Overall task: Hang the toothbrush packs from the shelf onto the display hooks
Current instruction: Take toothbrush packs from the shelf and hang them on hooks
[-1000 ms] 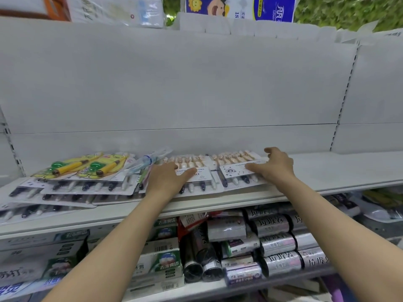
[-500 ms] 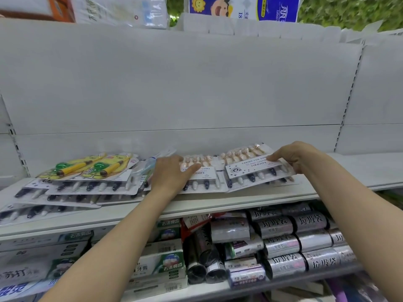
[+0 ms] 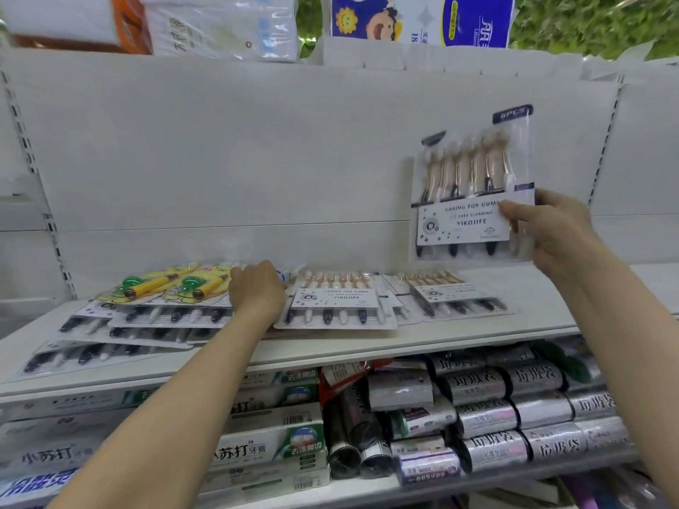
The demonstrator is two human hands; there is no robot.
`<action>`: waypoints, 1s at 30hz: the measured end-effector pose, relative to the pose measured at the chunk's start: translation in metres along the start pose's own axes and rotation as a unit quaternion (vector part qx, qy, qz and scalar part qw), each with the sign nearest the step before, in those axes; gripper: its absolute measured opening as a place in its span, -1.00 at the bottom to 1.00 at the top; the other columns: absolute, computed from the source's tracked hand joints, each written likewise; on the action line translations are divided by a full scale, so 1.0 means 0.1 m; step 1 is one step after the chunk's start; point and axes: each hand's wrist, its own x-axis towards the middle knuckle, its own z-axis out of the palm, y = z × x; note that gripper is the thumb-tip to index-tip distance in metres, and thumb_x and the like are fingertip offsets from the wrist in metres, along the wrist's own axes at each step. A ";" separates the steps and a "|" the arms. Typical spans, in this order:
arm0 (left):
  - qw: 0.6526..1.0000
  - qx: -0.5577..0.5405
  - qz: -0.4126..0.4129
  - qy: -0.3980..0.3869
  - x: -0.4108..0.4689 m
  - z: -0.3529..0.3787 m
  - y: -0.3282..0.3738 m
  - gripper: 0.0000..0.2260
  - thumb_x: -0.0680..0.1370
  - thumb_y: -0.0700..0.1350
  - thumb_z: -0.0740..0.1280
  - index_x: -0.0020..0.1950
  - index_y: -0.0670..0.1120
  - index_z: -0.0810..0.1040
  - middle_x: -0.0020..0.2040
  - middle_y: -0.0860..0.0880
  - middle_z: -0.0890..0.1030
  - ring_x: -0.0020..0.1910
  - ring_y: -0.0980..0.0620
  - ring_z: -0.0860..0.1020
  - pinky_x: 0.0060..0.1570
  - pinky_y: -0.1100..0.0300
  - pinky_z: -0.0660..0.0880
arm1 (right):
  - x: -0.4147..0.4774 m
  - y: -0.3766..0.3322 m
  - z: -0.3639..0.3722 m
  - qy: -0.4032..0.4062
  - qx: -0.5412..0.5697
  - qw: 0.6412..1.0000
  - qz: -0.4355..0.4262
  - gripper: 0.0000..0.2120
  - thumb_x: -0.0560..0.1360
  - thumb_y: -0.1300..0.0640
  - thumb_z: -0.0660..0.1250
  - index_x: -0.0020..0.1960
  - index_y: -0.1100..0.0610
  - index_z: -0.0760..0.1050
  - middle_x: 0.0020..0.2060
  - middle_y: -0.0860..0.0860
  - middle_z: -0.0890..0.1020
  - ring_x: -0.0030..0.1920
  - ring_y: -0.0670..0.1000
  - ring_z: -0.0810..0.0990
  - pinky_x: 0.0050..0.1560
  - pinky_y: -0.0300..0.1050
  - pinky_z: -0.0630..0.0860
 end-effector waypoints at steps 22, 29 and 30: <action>0.662 -0.740 -0.097 -0.073 -0.86 -0.79 -0.98 -0.87 0.63 -0.16 0.28 0.10 -0.14 0.59 -0.06 -0.05 0.67 -0.14 0.02 0.60 -0.09 0.10 0.56 | -1.30 0.26 1.08 -0.066 0.153 0.986 0.026 -0.68 0.53 0.30 0.40 0.27 0.16 0.56 0.13 0.15 0.67 0.09 0.15 0.69 0.11 0.30 0.60; 0.662 -0.742 -0.076 -0.070 -1.20 -1.26 -2.21 -0.83 0.61 -0.19 0.30 0.17 -0.17 0.58 -0.04 -0.10 0.69 -0.14 0.00 0.66 -0.13 0.17 0.62 | -2.24 -0.05 1.94 -0.091 0.156 0.983 0.026 -0.67 0.54 0.32 0.38 0.29 0.19 0.54 0.13 0.14 0.67 0.08 0.11 0.69 0.11 0.22 0.62; 0.669 -0.736 -0.076 -0.068 -1.26 -1.34 -2.42 -0.84 0.60 -0.19 0.31 0.16 -0.17 0.58 -0.04 -0.10 0.69 -0.15 0.00 0.66 -0.13 0.16 0.61 | -2.40 -0.08 2.09 -0.098 0.158 0.982 0.029 -0.67 0.54 0.32 0.38 0.29 0.19 0.54 0.13 0.14 0.67 0.08 0.12 0.69 0.10 0.25 0.62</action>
